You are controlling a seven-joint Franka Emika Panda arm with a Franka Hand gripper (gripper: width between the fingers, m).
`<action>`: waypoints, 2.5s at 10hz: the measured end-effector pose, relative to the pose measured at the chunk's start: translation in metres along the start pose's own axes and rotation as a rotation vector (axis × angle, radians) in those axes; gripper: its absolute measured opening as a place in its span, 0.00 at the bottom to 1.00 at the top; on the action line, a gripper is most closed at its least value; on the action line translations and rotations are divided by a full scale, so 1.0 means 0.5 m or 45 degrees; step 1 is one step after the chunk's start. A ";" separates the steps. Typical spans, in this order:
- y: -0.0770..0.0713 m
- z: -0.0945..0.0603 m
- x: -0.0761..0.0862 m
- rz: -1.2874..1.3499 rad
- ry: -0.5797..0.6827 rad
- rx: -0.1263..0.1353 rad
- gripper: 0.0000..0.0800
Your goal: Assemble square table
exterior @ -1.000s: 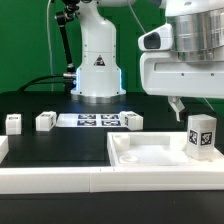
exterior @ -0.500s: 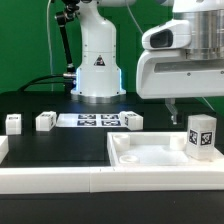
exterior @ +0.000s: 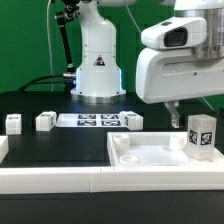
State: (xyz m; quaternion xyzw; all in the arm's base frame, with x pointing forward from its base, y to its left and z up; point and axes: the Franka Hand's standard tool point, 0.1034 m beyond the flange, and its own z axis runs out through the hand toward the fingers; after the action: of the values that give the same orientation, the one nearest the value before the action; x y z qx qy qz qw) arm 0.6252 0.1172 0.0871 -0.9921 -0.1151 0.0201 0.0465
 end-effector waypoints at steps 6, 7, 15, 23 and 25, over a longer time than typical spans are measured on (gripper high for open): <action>0.002 0.000 0.000 -0.081 0.000 0.002 0.36; 0.002 0.000 0.000 -0.083 0.000 0.002 0.36; 0.002 0.003 0.005 0.831 0.026 0.052 0.36; 0.001 0.005 0.008 1.601 0.009 0.092 0.36; 0.001 0.004 0.011 1.654 -0.007 0.107 0.36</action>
Offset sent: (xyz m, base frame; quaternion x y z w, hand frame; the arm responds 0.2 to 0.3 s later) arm 0.0000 0.0000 0.0000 0.0000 0.0000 0.0000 1.0000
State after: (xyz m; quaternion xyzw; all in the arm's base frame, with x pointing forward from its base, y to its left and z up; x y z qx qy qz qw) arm 0.6306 0.1182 0.0848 -0.8569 0.5091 0.0512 0.0634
